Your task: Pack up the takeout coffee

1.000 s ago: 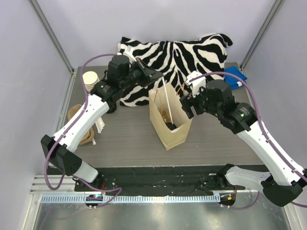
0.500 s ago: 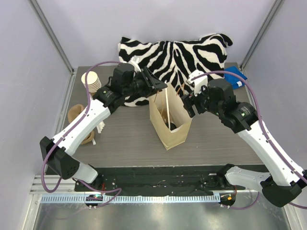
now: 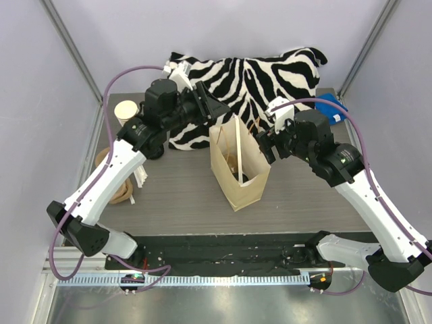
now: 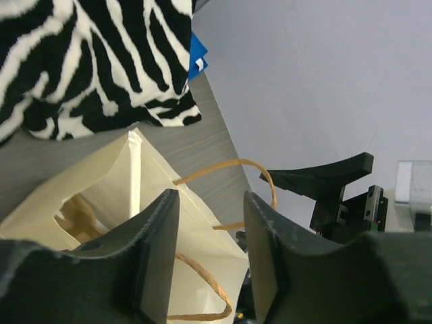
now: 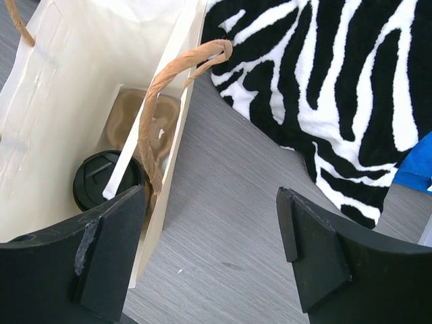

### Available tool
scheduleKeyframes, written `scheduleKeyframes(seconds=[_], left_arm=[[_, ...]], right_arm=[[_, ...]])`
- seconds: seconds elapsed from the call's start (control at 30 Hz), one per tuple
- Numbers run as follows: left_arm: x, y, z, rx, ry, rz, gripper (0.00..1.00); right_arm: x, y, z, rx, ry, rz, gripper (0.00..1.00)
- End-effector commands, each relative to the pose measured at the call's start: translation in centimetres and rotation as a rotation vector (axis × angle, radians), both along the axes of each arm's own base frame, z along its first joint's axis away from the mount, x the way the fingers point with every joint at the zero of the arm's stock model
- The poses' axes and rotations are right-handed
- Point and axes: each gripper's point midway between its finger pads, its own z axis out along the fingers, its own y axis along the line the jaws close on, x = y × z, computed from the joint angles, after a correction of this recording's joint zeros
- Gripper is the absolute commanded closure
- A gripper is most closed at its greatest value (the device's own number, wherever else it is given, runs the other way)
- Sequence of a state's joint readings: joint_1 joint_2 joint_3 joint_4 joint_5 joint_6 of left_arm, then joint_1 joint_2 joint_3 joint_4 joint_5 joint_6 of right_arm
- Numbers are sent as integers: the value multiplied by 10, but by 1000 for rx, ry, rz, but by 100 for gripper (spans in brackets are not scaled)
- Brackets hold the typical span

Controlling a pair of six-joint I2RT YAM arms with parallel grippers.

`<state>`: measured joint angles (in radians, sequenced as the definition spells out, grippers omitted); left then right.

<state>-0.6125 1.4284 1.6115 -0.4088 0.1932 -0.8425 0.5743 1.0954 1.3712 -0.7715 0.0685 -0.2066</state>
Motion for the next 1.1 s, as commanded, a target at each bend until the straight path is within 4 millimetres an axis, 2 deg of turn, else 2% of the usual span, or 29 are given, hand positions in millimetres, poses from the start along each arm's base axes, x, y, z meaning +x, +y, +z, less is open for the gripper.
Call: scheduleKeyframes(seconds=[0.0, 0.07, 0.17, 0.27, 0.4, 0.47, 0.6, 0.77, 1.07], left_arm=[[9, 7, 34, 93, -194, -17, 58], [12, 3, 27, 132, -185, -44, 65], [16, -5, 23, 144, -171, -73, 69], [11, -14, 9, 137, -116, -114, 70], [6, -25, -19, 152, -23, -150, 69], [11, -27, -29, 174, -2, -135, 67], [20, -30, -37, 197, 11, -108, 62], [27, -32, -61, 248, 63, -84, 59], [34, -42, -76, 259, 80, -81, 56]], right_arm=[[5, 4, 34, 70, -85, -2, 15], [6, 5, 35, 73, -89, 1, 15], [7, 6, 36, 76, -87, 0, 15], [8, 5, 37, 74, -90, -6, 15], [9, 6, 35, 73, -82, -6, 15], [10, 6, 34, 75, -80, -8, 15], [11, 5, 33, 77, -77, -15, 15], [14, 4, 32, 74, -73, -22, 15], [16, 5, 28, 70, -63, -25, 15]])
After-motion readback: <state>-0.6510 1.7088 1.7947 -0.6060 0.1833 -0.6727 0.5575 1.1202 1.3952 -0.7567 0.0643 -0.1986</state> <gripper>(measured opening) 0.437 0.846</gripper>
